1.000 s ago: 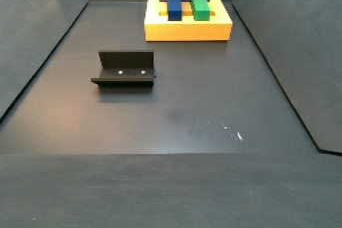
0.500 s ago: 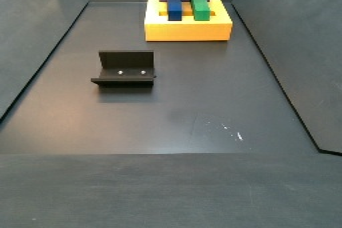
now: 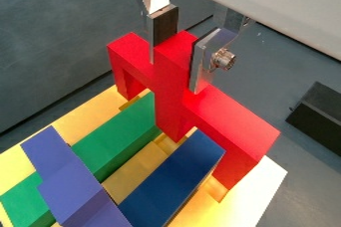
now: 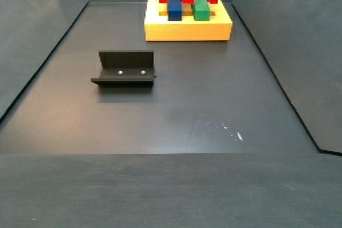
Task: Pick up the red object. Move up. Move to above the board. Insert the red object.
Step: Insert the red object.
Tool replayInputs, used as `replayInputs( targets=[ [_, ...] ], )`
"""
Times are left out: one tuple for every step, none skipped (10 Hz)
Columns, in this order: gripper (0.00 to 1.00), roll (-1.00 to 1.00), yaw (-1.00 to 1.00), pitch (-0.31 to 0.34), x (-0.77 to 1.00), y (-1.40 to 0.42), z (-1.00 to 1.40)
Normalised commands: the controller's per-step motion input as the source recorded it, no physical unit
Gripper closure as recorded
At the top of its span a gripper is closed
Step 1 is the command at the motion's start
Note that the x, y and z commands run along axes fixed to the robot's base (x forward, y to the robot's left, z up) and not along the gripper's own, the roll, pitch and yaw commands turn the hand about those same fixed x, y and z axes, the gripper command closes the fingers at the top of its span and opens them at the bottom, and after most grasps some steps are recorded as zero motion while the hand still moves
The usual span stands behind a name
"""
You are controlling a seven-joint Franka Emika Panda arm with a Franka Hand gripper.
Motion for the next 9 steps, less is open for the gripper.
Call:
replayInputs(
  targets=[
    [1.0,-0.01,0.02,-0.039,0.0,-0.05,-0.17],
    [1.0,0.0,0.03,-0.017,0.07,-0.03,-0.19],
    [1.0,0.0,0.03,-0.006,0.09,-0.01,-0.13],
    [1.0,-0.01,0.03,0.0,0.07,0.0,-0.09],
    [1.0,0.0,0.02,-0.02,0.0,0.0,-0.16],
    [1.0,0.0,0.01,-0.049,0.0,0.0,-0.24],
    [1.0,0.0,0.0,-0.067,0.0,-0.01,-0.31],
    [1.0,0.0,0.01,-0.073,0.0,-0.04,-0.32],
    [1.0,-0.01,0.01,-0.076,0.0,-0.01,-0.31]
  ],
)
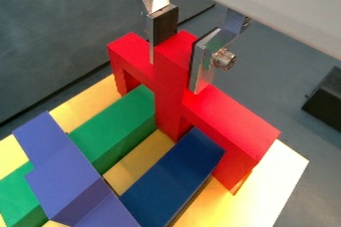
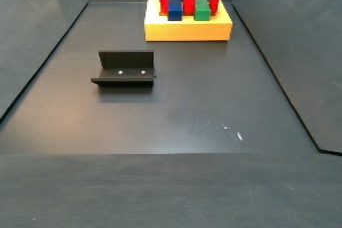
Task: Pick up the red object. Move up. Move to above the board. Insert the red object.
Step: Insert the red object.
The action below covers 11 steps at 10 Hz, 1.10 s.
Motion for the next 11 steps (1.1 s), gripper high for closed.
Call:
replayInputs(
  targets=[
    [1.0,0.0,0.02,-0.06,0.01,0.0,-0.33],
    [1.0,0.01,0.0,0.0,0.04,0.0,-0.21],
    [1.0,0.06,0.0,0.036,0.0,0.0,0.0],
    [1.0,0.1,0.0,0.071,0.0,0.06,0.04],
    [1.0,0.16,0.0,0.067,0.05,0.07,0.0],
    [1.0,0.18,0.0,0.067,0.12,0.05,0.0],
    [1.0,0.2,0.0,0.056,0.14,0.0,0.0],
    [1.0,0.16,0.0,0.0,0.07,-0.05,-0.24],
    [1.0,0.1,0.0,-0.019,0.15,-0.16,-0.37],
    [1.0,0.1,0.0,-0.017,0.18,-0.15,-0.43],
    [1.0,0.07,0.0,-0.014,0.08,-0.13,-0.39]
  ],
)
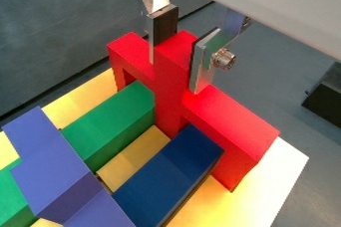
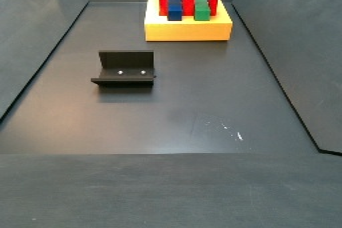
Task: Pick up the red object. Move up. Move to above the board. Insert the red object.
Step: Insert the red object.
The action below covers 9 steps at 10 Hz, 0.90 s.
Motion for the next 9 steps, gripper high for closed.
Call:
replayInputs(
  targets=[
    [1.0,0.1,-0.01,0.0,0.32,0.07,-0.44],
    [1.0,0.12,-0.03,0.0,0.33,0.13,-0.43],
    [1.0,0.16,-0.02,0.019,0.47,0.0,-0.25],
    [1.0,0.11,-0.06,0.0,0.13,0.0,-0.37],
    [1.0,0.1,-0.03,-0.147,-0.22,0.0,-0.94],
    [1.0,0.03,-0.01,-0.139,-0.39,0.0,-1.0],
    [1.0,0.0,0.0,-0.203,-0.32,0.0,-0.87],
    [1.0,0.02,0.0,0.0,0.0,0.0,0.0],
    [1.0,0.0,0.0,0.0,0.0,0.0,0.0]
  ],
)
